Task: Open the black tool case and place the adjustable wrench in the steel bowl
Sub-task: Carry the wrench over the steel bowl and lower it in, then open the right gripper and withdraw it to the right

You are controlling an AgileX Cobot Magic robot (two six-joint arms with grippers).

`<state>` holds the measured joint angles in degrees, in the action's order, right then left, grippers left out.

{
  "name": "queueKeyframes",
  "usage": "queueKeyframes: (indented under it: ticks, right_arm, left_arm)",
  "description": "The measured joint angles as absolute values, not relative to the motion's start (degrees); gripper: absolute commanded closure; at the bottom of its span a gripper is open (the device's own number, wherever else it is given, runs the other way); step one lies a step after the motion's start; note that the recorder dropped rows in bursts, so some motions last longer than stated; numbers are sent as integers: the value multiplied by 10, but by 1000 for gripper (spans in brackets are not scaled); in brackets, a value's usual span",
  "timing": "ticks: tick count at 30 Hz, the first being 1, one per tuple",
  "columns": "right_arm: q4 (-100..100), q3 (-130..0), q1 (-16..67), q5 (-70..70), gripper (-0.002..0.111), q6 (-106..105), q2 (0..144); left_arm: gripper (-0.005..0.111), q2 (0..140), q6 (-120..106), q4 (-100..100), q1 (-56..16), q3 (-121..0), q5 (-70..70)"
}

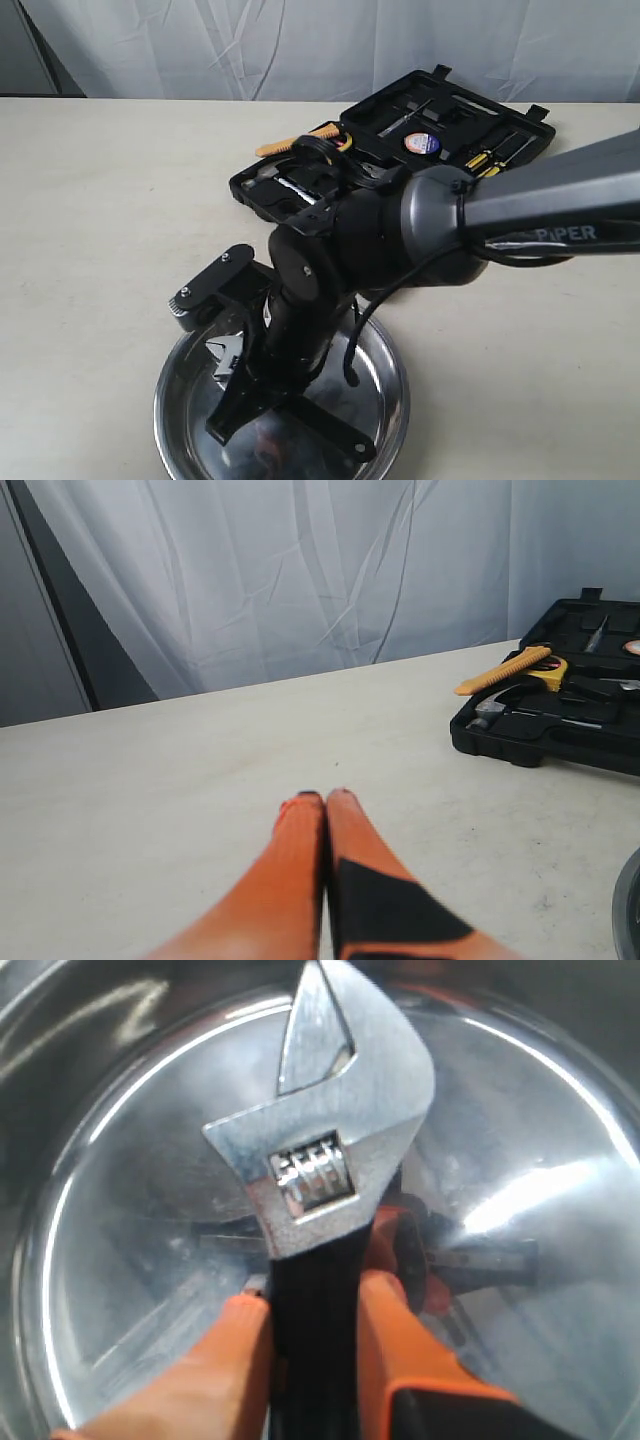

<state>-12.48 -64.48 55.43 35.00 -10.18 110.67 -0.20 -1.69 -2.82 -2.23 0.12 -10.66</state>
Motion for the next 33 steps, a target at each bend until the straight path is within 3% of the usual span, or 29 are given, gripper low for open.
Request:
queueKeyframes:
  ticks: [3,5,6,8,9,13,18,33]
  right_arm:
    - [-125,-645,554,359,108,-102,1107]
    - [-125,-645,554,367,91,-102,1107]
    - [-125,-645,554,369,72,-102,1107]
    - [-125,-645,554,372,50,-102,1107]
    - [-125,-645,554,374,49,-102,1107]
    - [-131,-645,554,375,66,-101,1103]
    - [-135,-645,554,376,107,-97,1062]
    - [-140,-589,554,379,108,-90,726]
  left_arm:
    - [106,-2,-17,-28,-22,1,-107]
    - [106,-2,-17,-28,-22,1,-107]
    - [106,-2,-17,-28,-22,1,-107]
    - [106,-2,-17,-28,-22,1,-107]
    - [106,-2,-17,-28,-22,1,-107]
    - [106,-2,-17,-28,-22,1,-107]
    - [106,-2,-17,-28,-22,1,-107]
    - [106,-2,-17,-28,-22,1,-107]
